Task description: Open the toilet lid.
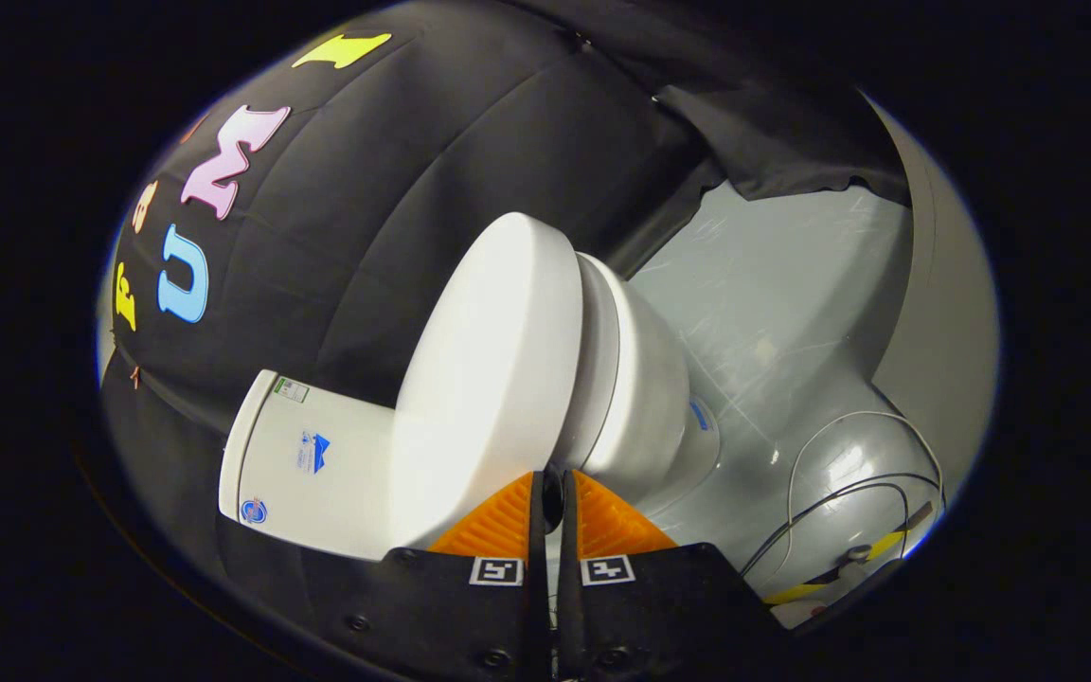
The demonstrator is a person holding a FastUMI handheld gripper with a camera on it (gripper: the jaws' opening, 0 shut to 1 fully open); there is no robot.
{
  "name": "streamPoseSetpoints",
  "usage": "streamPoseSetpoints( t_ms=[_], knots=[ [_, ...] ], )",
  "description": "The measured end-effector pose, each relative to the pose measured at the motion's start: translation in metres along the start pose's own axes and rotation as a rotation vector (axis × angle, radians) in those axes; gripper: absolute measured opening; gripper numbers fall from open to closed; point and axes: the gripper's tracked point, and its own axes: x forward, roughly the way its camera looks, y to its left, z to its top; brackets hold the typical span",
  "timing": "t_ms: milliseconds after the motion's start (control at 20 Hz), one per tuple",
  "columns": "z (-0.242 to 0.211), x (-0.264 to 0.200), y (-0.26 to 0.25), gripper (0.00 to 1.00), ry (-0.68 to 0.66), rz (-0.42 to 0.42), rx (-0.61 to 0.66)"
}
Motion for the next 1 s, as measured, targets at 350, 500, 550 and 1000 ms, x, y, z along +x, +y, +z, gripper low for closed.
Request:
streamPoseSetpoints(
  t_ms=[350, 500, 550, 1000],
  knots=[
    [0.005, -0.010, 0.014, 0.06, -0.018, 0.021, 0.022],
    [0.007, -0.016, 0.025, 0.06, -0.034, 0.022, -0.008],
    [0.009, -0.018, 0.030, 0.06, -0.040, 0.022, -0.011],
    [0.019, -0.051, 0.090, 0.06, -0.090, 0.010, -0.148]
  ],
)
